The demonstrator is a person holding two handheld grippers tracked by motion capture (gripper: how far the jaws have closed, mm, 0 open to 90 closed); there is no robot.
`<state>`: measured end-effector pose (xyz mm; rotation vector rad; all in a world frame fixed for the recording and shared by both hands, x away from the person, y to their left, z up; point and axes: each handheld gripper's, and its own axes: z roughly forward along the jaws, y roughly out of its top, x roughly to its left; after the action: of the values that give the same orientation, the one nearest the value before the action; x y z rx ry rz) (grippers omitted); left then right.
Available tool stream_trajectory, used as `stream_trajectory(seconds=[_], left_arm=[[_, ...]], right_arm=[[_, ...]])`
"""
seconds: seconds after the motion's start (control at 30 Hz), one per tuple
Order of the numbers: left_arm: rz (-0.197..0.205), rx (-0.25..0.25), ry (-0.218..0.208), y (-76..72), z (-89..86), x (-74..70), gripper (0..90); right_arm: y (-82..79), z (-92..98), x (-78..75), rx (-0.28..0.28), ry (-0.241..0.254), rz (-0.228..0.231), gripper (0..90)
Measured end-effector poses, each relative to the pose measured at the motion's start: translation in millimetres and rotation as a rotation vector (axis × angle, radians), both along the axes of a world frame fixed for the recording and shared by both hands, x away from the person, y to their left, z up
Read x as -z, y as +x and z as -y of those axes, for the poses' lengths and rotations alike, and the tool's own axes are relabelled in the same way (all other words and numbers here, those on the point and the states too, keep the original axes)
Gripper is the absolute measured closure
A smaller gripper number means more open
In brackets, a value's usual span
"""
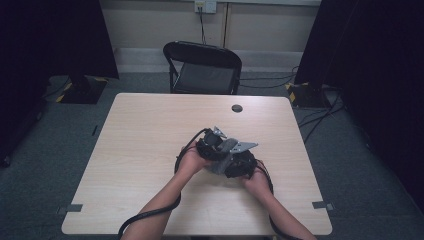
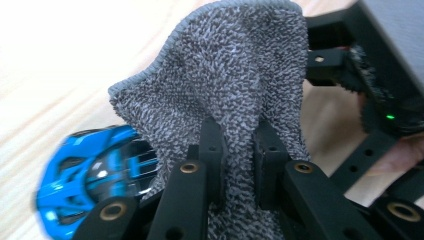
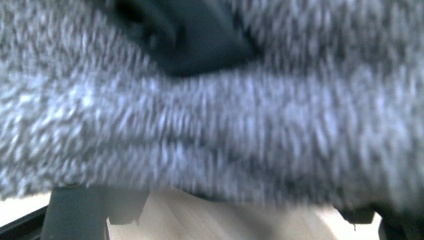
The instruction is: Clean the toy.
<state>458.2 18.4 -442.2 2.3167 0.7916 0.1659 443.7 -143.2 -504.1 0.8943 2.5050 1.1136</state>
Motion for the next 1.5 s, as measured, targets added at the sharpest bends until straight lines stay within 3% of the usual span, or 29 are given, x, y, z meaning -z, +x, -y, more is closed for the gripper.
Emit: stream_trajectory(seconds=[0.1, 0.2, 0.63, 0.93, 1.2, 1.5], left_arm=[[0.008, 0.019, 0.046, -1.0, 4.7, 3.6, 78.6], [0.023, 0.024, 0.065, -1.9, 6.6, 2.8, 78.7], [0.053, 0.003, 0.072, 2.8, -0.7, 3.7, 78.1], [0.046, -0.045, 0.077, 12.8, -10.8, 1.1, 78.0], [0.028, -0.076, 0.057, 19.5, -18.7, 1.6, 78.0], [0.038, -0.094, 0.083, 25.1, -21.6, -0.5, 78.1]], right_arm=[[-0.2, -0.1, 0.0, 0.002, 0.001, -0.001, 24.0], [-0.1, -0.1, 0.0, 0.001, 0.001, -0.001, 24.0], [0.0, 0.0, 0.0, -0.001, 0.0, -0.001, 24.1], [0.0, 0.0, 0.0, 0.0, 0.0, -0.001, 24.1], [0.0, 0.0, 0.0, 0.0, 0.0, -0.001, 24.1], [0.0, 0.0, 0.0, 0.0, 0.0, -0.001, 24.1]])
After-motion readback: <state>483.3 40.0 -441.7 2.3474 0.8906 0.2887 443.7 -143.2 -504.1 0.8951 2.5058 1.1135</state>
